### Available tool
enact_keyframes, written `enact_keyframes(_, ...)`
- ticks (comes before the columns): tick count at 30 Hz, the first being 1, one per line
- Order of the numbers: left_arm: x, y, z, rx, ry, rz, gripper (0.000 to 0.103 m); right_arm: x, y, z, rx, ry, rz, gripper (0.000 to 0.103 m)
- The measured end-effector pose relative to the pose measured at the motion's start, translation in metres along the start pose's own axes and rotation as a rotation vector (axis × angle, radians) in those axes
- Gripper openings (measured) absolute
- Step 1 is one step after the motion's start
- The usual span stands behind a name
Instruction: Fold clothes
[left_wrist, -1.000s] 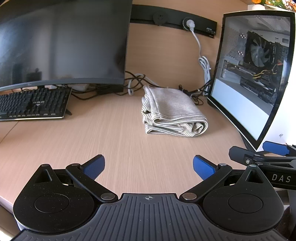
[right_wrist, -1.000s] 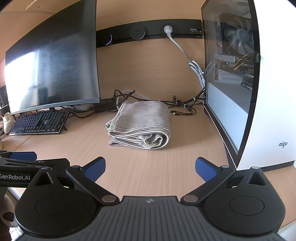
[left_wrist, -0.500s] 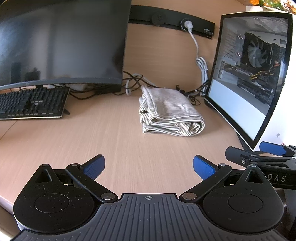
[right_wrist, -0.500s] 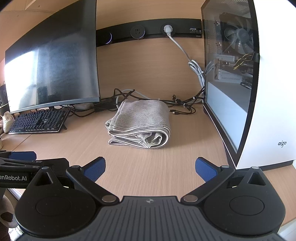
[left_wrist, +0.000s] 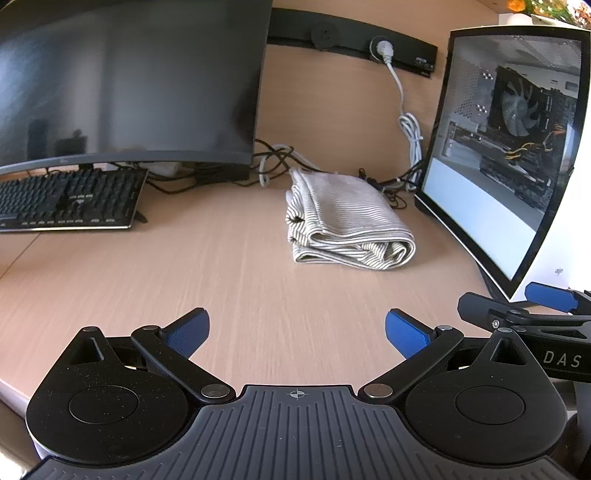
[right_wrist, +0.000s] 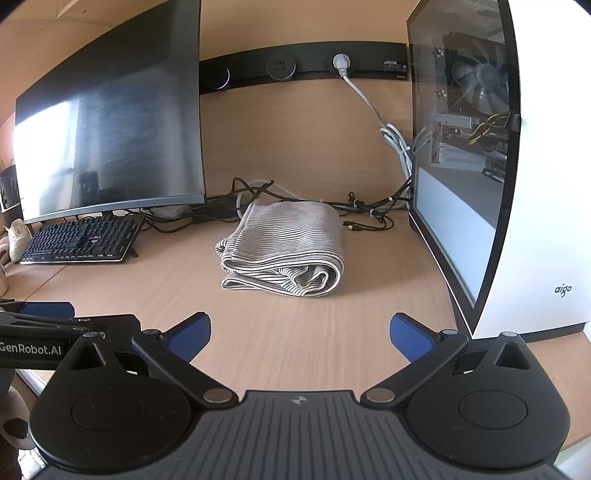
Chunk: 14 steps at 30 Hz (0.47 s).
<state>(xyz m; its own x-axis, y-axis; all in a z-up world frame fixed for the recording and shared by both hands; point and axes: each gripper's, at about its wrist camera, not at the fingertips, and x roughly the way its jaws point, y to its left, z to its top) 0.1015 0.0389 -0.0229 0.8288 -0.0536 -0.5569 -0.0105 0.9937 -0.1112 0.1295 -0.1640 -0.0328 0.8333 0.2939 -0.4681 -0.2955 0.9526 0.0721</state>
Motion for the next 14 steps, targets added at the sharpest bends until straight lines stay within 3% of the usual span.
enact_keyframes(14, -0.0056, -0.0026, 0.0081, -0.008, -0.016, 0.009, 0.103, -0.0075, -0.0025, 0.0025, -0.004, -0.006, 0.012, 0.103)
